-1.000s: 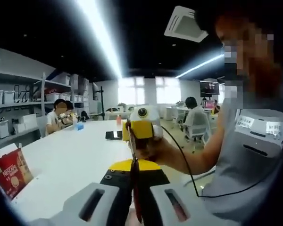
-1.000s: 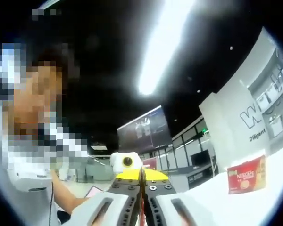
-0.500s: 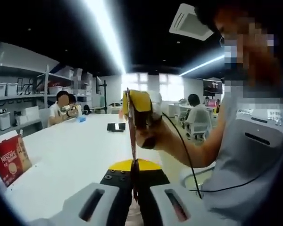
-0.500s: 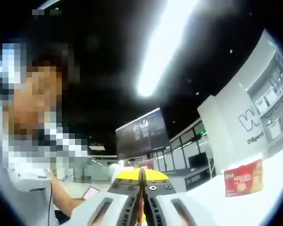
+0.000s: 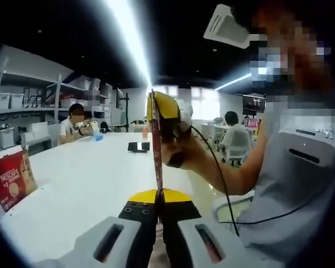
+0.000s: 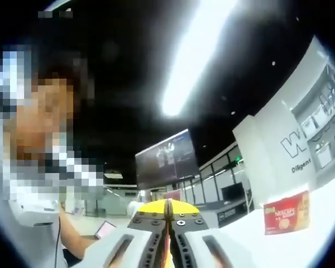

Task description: Tear open the coffee pouch, take out the coffee, and pour the coffee from the pouch into the cup

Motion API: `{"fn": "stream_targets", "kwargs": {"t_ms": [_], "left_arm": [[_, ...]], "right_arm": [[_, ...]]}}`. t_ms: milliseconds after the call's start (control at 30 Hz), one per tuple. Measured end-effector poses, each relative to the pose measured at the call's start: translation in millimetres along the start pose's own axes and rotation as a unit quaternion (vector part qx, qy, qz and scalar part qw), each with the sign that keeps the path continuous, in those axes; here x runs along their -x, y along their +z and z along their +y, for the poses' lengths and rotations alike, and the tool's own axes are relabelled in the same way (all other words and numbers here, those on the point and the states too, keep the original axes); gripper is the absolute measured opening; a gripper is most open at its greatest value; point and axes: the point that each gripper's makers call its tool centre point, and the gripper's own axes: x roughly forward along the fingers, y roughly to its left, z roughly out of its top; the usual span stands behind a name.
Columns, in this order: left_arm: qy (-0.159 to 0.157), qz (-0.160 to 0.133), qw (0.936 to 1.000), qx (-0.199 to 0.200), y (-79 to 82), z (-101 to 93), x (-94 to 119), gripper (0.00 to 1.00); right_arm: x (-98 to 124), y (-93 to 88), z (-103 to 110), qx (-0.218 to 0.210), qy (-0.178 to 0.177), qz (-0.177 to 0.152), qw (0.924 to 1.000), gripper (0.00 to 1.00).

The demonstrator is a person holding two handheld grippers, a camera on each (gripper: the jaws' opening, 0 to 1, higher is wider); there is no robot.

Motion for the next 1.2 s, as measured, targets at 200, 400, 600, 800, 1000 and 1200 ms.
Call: {"fn": "stream_targets", "kwargs": {"t_ms": [200,400,600,800,1000,1200], "left_arm": [[0.002,-0.009,0.9999,0.007,4.1,3.8,2.9,0.05],[-0.014,-0.029,0.9995,-0.004,37.2,0.1,-6.5,0.15],[-0.027,0.000,0.9987,-0.044,58.1,-3.1,-20.6,0.15],[-0.034,0.012,0.9969,-0.070,72.8,-5.5,-25.3,0.14],[-0.042,0.034,0.9958,-0.074,68.7,-7.8,-26.2,0.06],[-0.049,0.031,0.9966,-0.058,66.9,-9.4,-23.9,0.04]], "right_arm": [[-2.9,3.6,1.4,-0.005,0.008,-0.018,0.9998,0.00],[-9.6,-7.6,2.7,-0.014,0.016,-0.003,0.9998,0.01],[-13.9,-16.2,9.5,-0.007,0.025,0.017,0.9995,0.01],[-12.3,-22.0,11.4,-0.006,0.029,0.030,0.9991,0.01],[-13.7,-26.2,14.1,-0.003,0.035,0.041,0.9985,0.01],[-15.1,-27.3,14.1,0.001,0.038,0.049,0.9981,0.00]]}}
